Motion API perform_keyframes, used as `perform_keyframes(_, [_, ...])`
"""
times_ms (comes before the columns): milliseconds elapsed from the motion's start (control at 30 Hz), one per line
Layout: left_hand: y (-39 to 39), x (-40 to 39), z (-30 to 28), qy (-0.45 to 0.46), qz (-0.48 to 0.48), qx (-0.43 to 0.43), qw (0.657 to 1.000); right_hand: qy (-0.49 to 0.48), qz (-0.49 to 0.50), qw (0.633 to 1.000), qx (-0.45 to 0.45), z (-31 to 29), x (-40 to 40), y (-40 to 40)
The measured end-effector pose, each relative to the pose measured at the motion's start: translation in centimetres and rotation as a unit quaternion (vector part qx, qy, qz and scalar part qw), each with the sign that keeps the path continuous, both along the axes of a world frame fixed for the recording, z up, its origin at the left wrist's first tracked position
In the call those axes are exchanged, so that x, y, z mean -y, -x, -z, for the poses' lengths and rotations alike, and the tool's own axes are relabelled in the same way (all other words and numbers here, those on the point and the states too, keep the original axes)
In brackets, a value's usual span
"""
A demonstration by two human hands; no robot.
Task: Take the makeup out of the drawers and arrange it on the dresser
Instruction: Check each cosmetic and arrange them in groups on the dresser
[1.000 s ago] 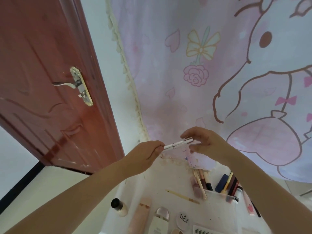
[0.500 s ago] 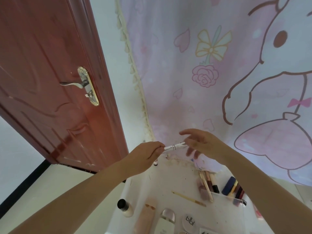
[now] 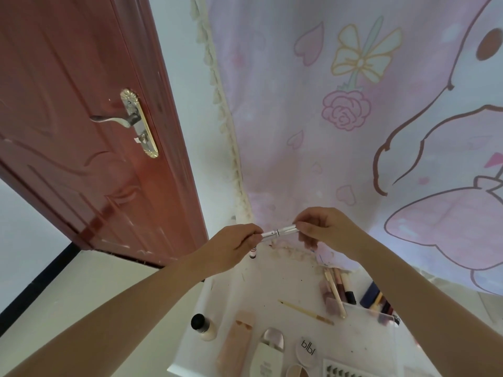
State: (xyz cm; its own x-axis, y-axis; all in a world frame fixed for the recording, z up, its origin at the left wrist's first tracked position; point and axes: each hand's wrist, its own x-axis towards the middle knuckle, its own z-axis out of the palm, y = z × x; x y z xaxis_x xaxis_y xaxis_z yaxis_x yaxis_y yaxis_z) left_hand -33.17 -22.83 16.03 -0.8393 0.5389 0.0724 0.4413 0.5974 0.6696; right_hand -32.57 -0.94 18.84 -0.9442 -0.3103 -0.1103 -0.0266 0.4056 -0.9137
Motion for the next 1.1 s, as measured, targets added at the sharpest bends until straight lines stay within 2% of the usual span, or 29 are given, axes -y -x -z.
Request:
perform_keyframes(233, [1.8, 0.5, 5.0, -0.010, -0.027, 0.120, 0.992, 0.023, 0.055, 0.997, 0.047, 4.0, 1.8, 1.4])
perform_keyframes(333, [2.9, 0.7, 7.0, -0.063, -0.076, 0.179, 0.979, 0.037, 0.103, 0.990, 0.084, 6.1, 2.0, 1.7])
perform_keyframes(400, [3.5, 1.3, 8.3, -0.075, -0.117, 0.187, 0.973, 0.009, 0.130, 0.988, 0.083, 7.2, 1.7, 1.8])
perform_keyframes(467, [4.0, 2.5, 10.0, -0.024, -0.151, 0.146, 0.977, -0.068, 0.143, 0.986, 0.048, 8.0, 1.5, 2.3])
perform_keyframes(533, [4.3, 3.9, 12.2, 0.098, -0.138, 0.097, 0.981, -0.163, 0.132, 0.978, -0.014, 8.7, 1.4, 2.9])
perform_keyframes(600, [4.3, 4.9, 14.5, 0.201, -0.099, 0.105, 0.969, -0.248, 0.103, 0.960, -0.079, 9.4, 1.7, 3.5])
perform_keyframes(667, [4.0, 5.2, 16.6, 0.260, -0.065, 0.128, 0.955, -0.296, 0.062, 0.946, -0.113, 10.1, 2.5, 4.3])
perform_keyframes(900, [3.5, 4.8, 20.0, 0.314, -0.006, 0.081, 0.946, -0.434, -0.064, 0.894, -0.089, 12.5, 5.2, 6.7])
perform_keyframes(1100, [3.0, 5.2, 20.7, 0.372, 0.032, 0.073, 0.925, -0.500, -0.101, 0.856, -0.086, 12.8, 6.9, 7.8])
